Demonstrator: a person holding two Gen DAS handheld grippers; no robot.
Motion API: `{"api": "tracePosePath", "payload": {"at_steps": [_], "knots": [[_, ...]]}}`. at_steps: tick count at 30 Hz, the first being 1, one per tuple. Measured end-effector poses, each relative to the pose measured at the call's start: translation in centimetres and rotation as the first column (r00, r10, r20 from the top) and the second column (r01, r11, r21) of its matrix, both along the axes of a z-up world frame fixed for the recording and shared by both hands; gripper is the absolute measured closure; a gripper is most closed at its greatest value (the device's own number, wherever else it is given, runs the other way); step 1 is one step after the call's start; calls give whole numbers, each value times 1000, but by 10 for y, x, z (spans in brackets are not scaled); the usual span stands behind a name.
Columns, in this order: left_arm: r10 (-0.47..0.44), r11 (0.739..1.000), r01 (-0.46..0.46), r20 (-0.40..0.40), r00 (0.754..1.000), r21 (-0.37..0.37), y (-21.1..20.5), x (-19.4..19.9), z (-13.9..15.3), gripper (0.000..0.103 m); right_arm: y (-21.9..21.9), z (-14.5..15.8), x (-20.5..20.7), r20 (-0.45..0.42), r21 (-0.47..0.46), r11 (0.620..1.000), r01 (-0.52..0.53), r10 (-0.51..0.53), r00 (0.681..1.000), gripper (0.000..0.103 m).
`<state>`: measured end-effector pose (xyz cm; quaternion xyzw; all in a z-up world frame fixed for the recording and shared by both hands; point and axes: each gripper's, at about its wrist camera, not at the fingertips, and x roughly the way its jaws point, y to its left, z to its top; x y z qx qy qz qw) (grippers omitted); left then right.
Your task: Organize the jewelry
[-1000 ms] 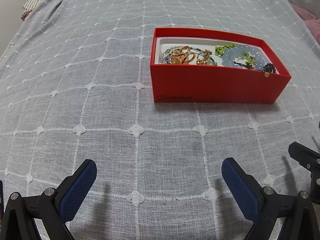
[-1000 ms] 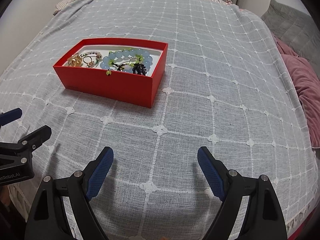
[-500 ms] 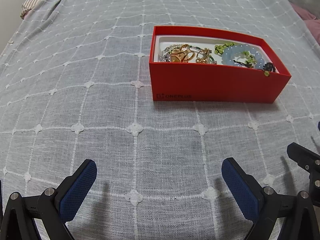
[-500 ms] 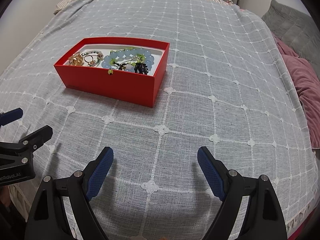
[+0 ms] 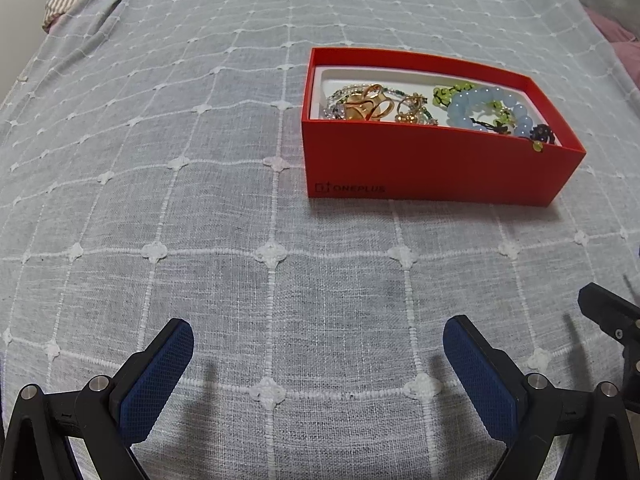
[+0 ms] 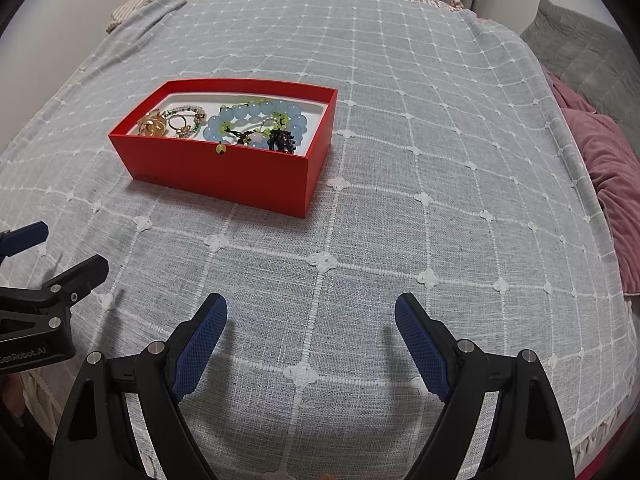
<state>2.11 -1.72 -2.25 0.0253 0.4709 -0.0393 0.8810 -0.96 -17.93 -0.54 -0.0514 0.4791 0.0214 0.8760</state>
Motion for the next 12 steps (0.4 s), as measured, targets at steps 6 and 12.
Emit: {"api": "tracePosePath", "payload": {"at_steps": [6,12], "knots": [[-3,1000,3,-14,1000,-4,0,0,-2,1,4,0,-2,6,0,1000,-5,5,1000,15],[-6,1000,6,-6,1000,-14,1,-2,-1,1,9,-3,-1,5,0,1000,3,-3,1000,15]]}}
